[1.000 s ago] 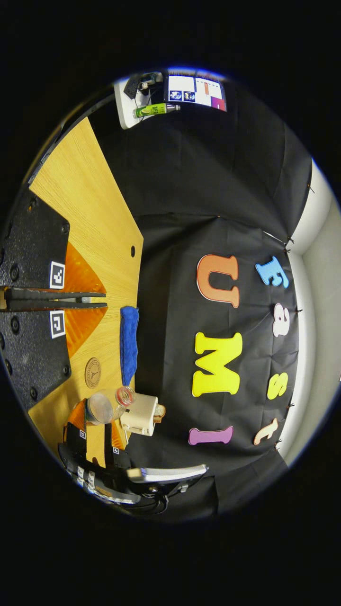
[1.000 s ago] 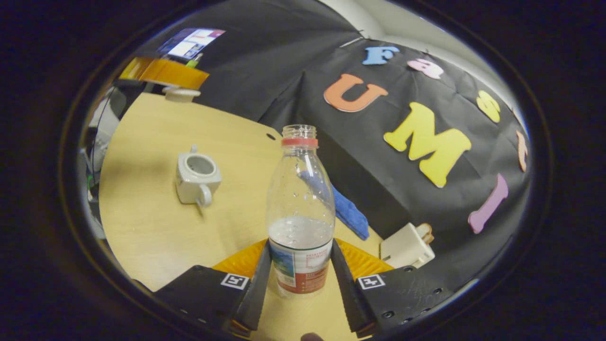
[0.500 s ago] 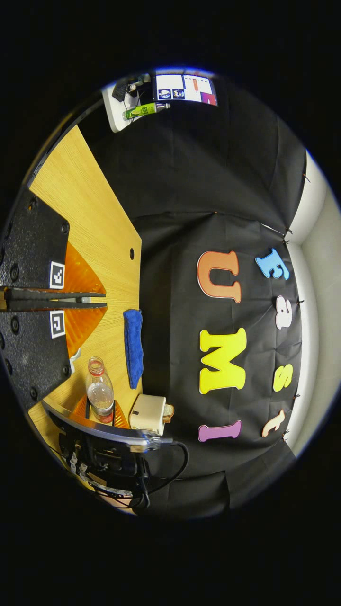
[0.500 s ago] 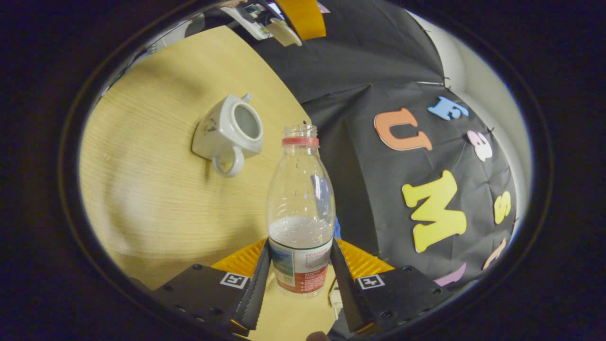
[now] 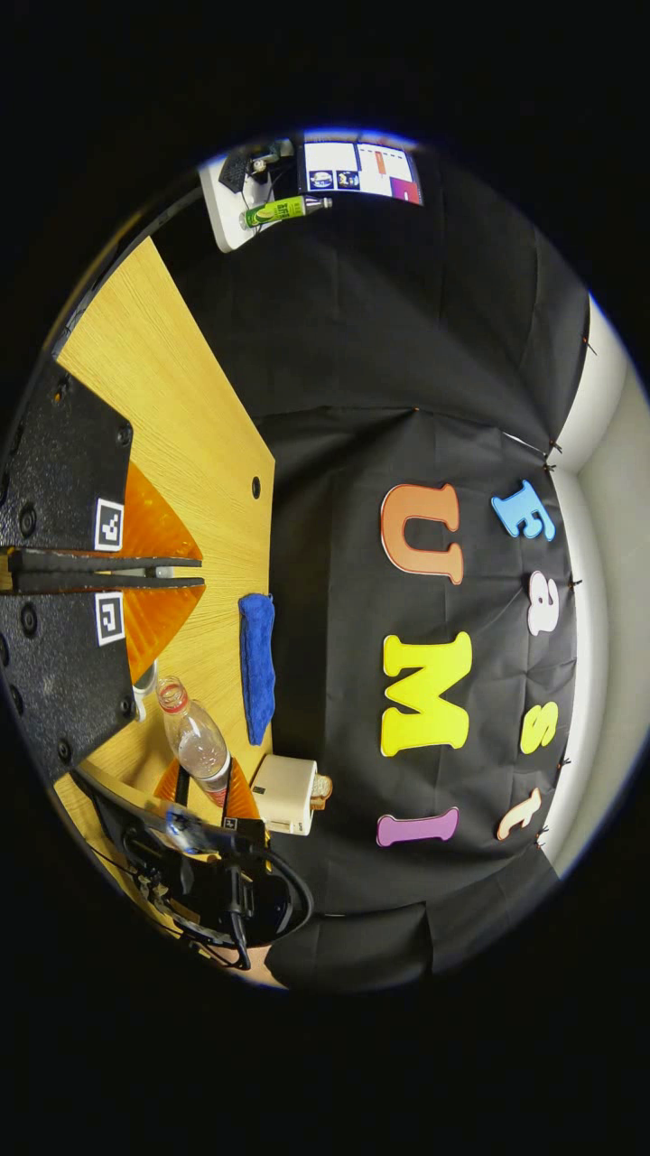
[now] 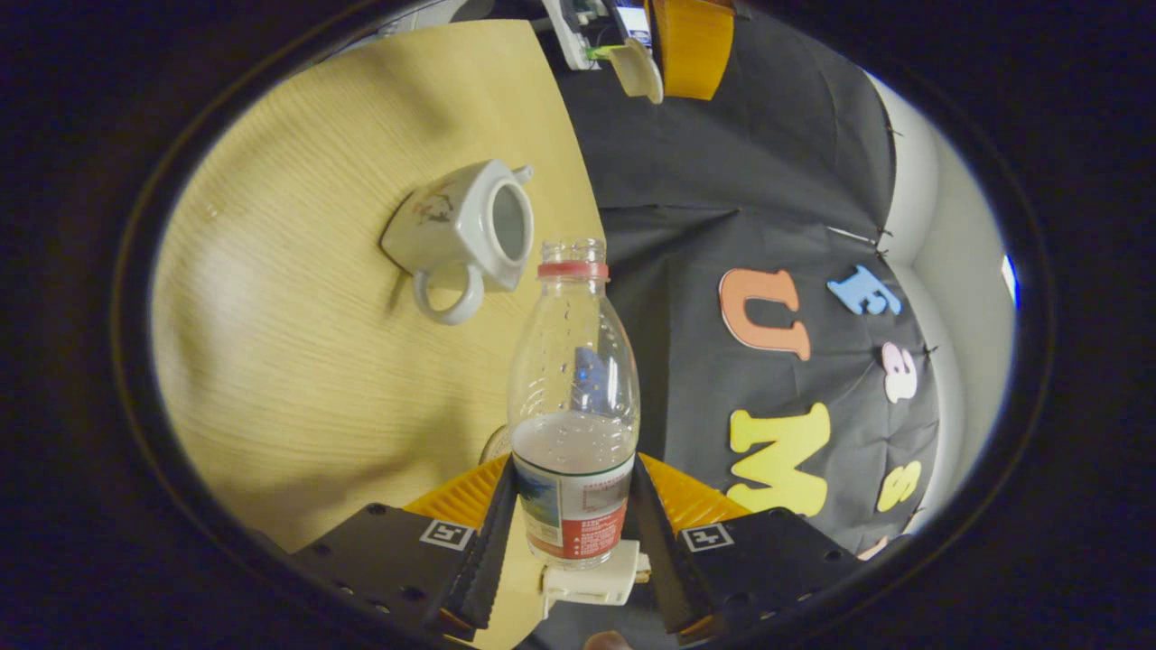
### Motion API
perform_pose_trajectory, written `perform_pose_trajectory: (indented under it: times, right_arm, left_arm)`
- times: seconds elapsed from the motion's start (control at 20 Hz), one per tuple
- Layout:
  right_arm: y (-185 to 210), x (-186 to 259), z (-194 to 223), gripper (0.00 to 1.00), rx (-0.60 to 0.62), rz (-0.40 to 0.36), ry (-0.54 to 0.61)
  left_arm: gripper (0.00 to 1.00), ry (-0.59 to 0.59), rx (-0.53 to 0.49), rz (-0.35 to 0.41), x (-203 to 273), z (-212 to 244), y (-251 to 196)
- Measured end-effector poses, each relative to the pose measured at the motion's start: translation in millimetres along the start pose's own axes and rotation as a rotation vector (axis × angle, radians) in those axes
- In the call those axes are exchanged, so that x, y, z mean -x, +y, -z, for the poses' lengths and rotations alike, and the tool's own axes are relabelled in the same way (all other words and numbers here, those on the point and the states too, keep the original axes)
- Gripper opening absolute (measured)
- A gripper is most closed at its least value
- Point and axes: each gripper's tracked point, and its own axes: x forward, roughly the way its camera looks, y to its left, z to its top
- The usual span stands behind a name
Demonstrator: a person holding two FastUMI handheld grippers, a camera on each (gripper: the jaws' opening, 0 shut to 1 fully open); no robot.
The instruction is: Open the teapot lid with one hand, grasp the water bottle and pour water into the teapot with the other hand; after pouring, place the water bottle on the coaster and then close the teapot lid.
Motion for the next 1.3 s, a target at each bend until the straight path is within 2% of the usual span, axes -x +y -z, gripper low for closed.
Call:
perform_pose_trajectory:
  times: [0.55, 1.3]
  right_arm:
    - [-19, -3, -6, 0.68, 0.199, 0.039, -0.006]
    - [-35, -2, -12, 0.68, 0.292, 0.069, -0.009]
  left_arm:
    - [0.03, -0.004, 0.007, -0.003, 2, -2, 4]
    - [0.03, -0.004, 0.01, 0.005, 4, -2, 6]
